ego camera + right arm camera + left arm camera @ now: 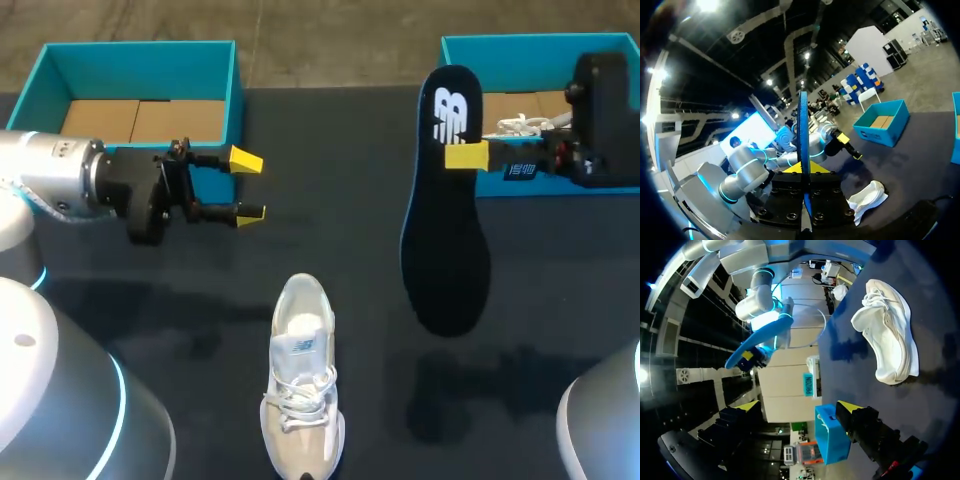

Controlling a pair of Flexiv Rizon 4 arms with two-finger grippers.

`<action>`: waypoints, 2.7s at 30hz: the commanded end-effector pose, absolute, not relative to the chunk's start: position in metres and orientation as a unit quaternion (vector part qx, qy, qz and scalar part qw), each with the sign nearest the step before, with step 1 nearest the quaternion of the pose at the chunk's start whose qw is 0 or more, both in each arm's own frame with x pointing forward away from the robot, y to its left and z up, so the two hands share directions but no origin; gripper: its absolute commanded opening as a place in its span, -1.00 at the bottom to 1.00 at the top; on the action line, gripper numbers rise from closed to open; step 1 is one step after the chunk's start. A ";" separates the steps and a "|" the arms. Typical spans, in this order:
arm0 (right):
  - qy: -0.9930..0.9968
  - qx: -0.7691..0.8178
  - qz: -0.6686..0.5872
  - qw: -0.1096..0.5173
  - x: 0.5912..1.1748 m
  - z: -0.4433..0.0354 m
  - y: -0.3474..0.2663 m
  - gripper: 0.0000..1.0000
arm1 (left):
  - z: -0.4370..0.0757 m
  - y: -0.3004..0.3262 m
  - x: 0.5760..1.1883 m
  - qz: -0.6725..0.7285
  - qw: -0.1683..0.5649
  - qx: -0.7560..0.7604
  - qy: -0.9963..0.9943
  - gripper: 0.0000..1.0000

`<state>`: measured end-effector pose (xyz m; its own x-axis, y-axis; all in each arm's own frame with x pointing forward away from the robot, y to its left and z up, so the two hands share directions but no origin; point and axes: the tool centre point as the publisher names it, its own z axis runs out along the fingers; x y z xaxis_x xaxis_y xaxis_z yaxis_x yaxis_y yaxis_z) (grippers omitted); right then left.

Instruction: Take the shoe out of the shoebox, open the shoe tongue, remove and reinsert the insole, then place the shoe into the shoebox

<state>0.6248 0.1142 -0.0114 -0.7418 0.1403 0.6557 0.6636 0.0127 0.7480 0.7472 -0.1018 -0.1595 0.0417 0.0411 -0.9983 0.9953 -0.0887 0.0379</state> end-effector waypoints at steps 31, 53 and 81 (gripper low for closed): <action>-0.623 -0.410 -0.568 0.348 0.732 -0.063 0.158 -1.00 | -0.162 -0.100 0.754 -0.505 0.473 0.546 0.473 1.00; -0.609 -0.443 -0.531 0.389 0.755 -0.084 0.171 -1.00 | -0.162 -0.105 0.756 -0.507 0.478 0.542 0.470 1.00; -0.572 -0.482 -0.516 0.417 0.776 -0.116 0.177 -1.00 | -0.156 -0.114 0.750 -0.505 0.497 0.527 0.470 1.00</action>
<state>0.7666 0.1664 -0.1081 -0.1951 0.1249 0.9728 0.9804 -0.0044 0.1972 0.7509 -0.1135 -0.1556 0.0466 -0.0056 -0.9989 0.9966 -0.0685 0.0469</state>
